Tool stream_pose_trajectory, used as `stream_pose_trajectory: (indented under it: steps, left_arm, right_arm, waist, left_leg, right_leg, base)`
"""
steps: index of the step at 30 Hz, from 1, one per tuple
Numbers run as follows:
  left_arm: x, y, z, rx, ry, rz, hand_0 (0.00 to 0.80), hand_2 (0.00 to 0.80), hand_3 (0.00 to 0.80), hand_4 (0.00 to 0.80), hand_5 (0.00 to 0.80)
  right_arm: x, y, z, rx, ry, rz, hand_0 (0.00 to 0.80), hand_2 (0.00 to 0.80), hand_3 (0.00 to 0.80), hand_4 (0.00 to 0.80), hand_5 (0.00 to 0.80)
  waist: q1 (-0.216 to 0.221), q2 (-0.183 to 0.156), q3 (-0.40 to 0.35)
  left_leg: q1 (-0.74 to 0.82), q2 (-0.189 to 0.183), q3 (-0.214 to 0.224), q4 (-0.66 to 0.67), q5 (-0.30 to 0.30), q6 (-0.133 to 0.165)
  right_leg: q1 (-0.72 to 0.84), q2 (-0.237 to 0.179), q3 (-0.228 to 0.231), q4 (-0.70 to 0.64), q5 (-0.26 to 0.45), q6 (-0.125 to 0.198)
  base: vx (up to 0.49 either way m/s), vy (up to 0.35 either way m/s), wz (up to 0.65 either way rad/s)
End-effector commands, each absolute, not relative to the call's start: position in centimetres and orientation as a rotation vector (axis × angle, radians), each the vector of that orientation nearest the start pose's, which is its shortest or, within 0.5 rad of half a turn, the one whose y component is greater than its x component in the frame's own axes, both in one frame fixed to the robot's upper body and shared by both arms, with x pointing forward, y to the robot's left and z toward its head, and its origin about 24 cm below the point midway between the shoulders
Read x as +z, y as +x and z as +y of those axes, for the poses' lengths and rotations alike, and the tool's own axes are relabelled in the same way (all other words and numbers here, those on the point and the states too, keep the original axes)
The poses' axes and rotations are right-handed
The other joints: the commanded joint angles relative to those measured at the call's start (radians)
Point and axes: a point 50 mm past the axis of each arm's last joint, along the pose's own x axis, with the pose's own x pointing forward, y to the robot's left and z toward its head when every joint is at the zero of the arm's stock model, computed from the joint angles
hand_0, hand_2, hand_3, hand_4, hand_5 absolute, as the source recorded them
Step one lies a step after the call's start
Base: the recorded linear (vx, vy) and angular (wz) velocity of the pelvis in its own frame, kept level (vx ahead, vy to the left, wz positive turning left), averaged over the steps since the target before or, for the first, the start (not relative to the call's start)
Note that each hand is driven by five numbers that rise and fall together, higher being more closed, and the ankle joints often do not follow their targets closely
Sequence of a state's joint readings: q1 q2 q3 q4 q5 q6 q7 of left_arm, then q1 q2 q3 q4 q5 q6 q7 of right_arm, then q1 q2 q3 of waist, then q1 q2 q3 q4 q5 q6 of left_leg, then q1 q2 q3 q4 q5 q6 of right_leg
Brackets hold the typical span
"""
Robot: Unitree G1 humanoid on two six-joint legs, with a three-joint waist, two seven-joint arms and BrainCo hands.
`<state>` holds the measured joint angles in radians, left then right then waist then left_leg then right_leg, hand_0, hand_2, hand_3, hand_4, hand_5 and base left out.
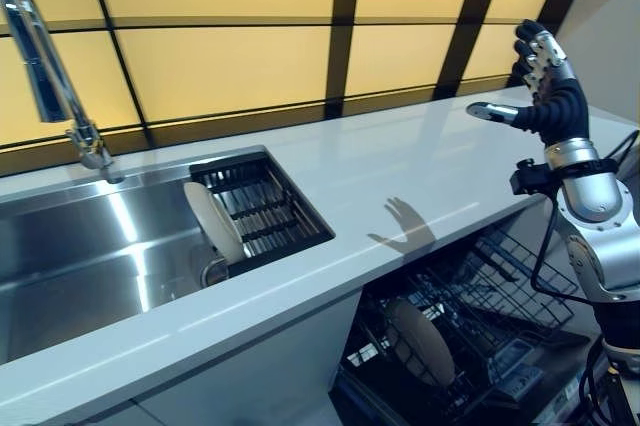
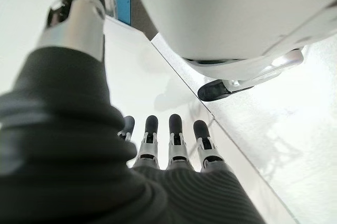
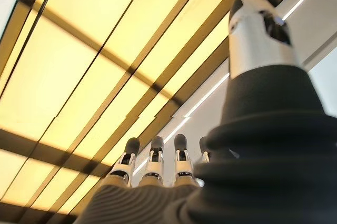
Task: Take plates into dishwasher
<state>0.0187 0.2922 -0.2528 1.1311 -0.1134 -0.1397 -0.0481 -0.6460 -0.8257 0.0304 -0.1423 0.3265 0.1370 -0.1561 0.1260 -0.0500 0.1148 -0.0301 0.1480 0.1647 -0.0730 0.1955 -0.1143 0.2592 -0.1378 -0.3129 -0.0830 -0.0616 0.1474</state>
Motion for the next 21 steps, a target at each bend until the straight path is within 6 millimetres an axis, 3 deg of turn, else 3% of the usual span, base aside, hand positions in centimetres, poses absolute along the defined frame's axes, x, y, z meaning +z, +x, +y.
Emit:
stream_pose_trajectory:
  steps: [1,8,14,21]
  left_arm:
    - [-14.6,12.6,23.6,-0.055,0.287,1.013,0.0,0.0,0.0,0.0,0.0]
    - [-14.6,12.4,23.6,-0.066,0.286,1.018,0.0,0.0,0.0,0.0,0.0]
    - [-14.7,12.0,23.9,-0.052,0.283,1.033,0.0,0.0,0.0,0.0,0.0]
    - [-14.7,11.2,25.0,-0.011,0.28,1.053,0.0,0.0,0.0,0.0,0.0]
  right_arm:
    - [32.4,29.9,-20.8,-0.05,-0.527,-0.771,0.0,0.0,0.0,0.0,0.0]
    - [32.6,30.8,-19.0,-0.008,-0.539,-0.772,0.0,0.0,0.0,0.0,0.0]
    - [32.4,31.4,-18.6,-0.011,-0.519,-0.758,0.0,0.0,0.0,0.0,0.0]
    - [32.1,31.9,-18.4,-0.025,-0.501,-0.763,0.0,0.0,0.0,0.0,0.0]
  waist:
    - [0.027,-0.016,-0.024]
    - [0.068,-0.012,-0.023]
    - [0.094,-0.01,-0.024]
    - [0.114,-0.008,-0.027]
  left_leg:
    - [-0.054,-0.024,0.031,0.006,-0.031,0.022]
    - [-0.047,-0.05,-0.007,0.01,-0.038,0.032]
    - [-0.04,-0.077,-0.036,0.024,-0.055,0.048]
    - [-0.023,-0.116,-0.067,0.046,-0.087,0.086]
  right_leg:
    - [-0.042,0.039,-0.01,0.106,-0.024,-0.099]
    - [-0.026,0.025,-0.044,0.12,-0.03,-0.096]
    - [-0.021,0.001,-0.075,0.134,-0.029,-0.085]
    - [-0.034,-0.061,-0.102,0.192,-0.013,-0.047]
  base:
    - [0.045,0.015,0.22]
    - [0.056,0.021,0.21]
    - [0.099,0.039,0.28]
    - [0.131,0.071,0.19]
